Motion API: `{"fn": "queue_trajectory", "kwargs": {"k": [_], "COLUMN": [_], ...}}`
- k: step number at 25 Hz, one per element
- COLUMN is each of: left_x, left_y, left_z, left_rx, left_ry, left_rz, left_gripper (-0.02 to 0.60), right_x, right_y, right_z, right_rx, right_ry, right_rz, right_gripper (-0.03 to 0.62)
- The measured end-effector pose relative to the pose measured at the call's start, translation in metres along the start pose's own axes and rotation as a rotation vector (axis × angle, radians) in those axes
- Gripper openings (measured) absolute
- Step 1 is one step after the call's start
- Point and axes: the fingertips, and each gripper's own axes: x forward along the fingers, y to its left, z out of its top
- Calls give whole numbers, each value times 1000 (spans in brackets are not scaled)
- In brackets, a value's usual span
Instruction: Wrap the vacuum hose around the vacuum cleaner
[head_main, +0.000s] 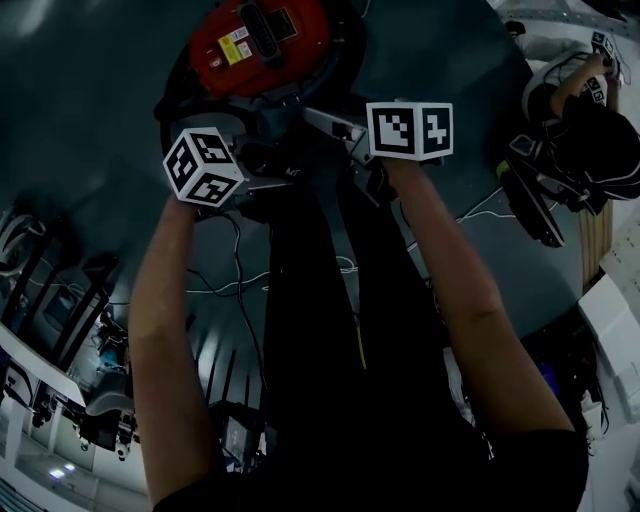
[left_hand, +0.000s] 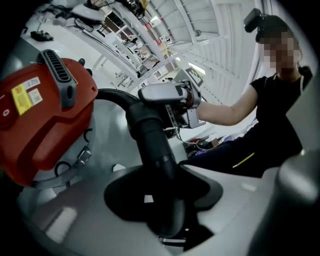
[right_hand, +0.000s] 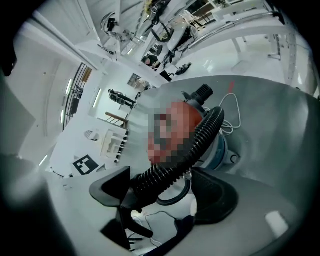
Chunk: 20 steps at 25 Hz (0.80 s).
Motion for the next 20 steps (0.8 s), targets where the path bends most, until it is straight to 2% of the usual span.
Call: {"fn": "queue_trajectory", "kwargs": {"k": [5,7,10,12,16,18,20], "left_x": [-16,-21,-32,-38,-47,-54,-62], "left_y": [1,1,0,-7,-22,-26,-30], "left_z": [-13,-22,-28,-28,-29,-32,-35], "left_rx": [-13,-16,-36,-42,-33,-33,-38], "left_ry": [6,21,-2,-14,-9,-9,-6], "left_rz": [3,3,-7,-33,-87,-97,-109], "left_gripper": [184,184,183,181,183,183,183], "right_x": [-6,-11,-18,-19,-9,-3,4], "right_y": [3,1,-3,-3,1,3,6], "right_z": [-5,-5,-2,-2,-1,-1,1], "right_rx": [-154,-251,-418,-577,-983,-1116,-1190], "right_ry": [13,15,27,57,152,197,227], "right_rz": [-49,-90,-130,-146,-177,-172,-170], "right_gripper": [387,377,367,370,400,423,437]}}
